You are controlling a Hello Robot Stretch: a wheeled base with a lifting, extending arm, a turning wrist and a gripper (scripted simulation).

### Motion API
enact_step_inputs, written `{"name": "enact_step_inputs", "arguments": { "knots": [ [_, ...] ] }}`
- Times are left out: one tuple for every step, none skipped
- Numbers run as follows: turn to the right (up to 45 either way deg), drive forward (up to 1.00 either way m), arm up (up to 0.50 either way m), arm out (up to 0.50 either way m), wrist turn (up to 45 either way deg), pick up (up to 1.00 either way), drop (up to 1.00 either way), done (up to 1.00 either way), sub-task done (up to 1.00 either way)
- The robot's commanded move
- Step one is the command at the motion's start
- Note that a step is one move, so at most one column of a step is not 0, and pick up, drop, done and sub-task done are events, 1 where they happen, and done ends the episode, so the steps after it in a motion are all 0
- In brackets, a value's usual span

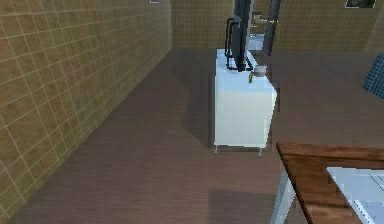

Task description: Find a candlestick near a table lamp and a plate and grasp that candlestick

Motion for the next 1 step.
{"name": "enact_step_inputs", "arguments": {
  "knots": [
    [0.0, 0.00, 0.00, 0.00, 45.0, 0.00, 0.00, 0.00, 0.00]
  ]
}}
